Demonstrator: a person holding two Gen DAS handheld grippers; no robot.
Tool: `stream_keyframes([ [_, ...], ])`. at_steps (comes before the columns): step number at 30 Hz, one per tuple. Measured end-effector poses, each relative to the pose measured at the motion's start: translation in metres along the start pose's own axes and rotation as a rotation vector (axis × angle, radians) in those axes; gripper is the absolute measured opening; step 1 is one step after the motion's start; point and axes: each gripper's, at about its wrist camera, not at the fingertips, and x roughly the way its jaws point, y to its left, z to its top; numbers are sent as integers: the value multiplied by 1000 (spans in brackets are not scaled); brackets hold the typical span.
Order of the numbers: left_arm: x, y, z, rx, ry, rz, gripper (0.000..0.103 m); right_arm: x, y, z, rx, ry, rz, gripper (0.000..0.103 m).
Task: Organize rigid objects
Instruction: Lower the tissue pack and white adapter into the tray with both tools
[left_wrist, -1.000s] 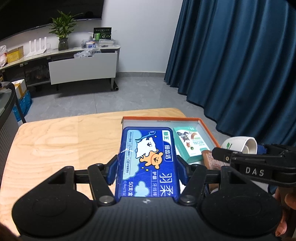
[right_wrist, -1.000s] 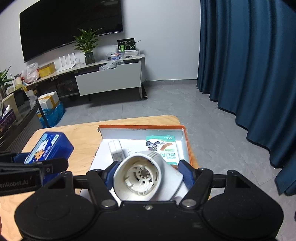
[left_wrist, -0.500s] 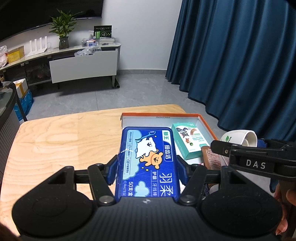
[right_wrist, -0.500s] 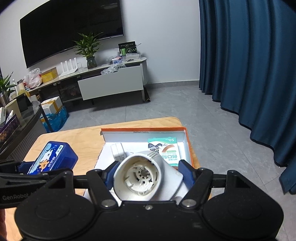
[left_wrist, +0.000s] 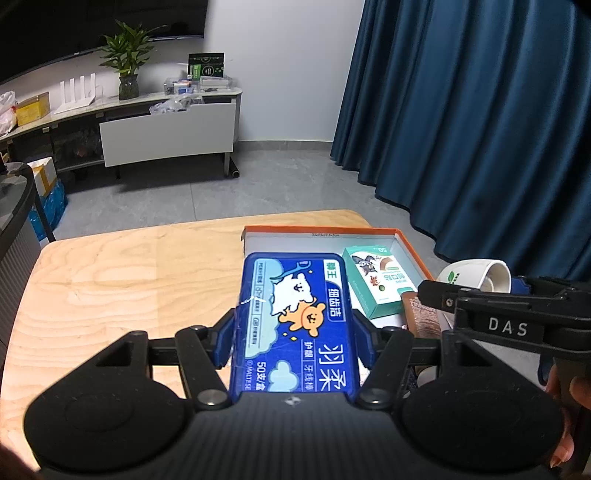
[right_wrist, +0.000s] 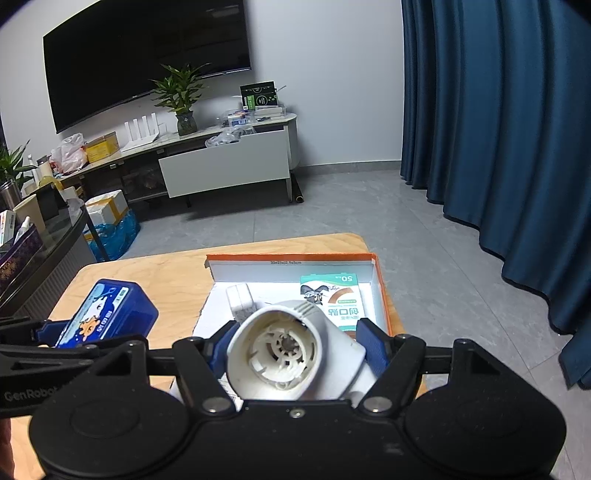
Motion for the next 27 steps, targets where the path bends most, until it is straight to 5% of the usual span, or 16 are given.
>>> stream_keyframes([
  [27, 25, -8, 2, 7, 39, -18, 63, 33, -9, 5, 1, 49, 5, 83],
])
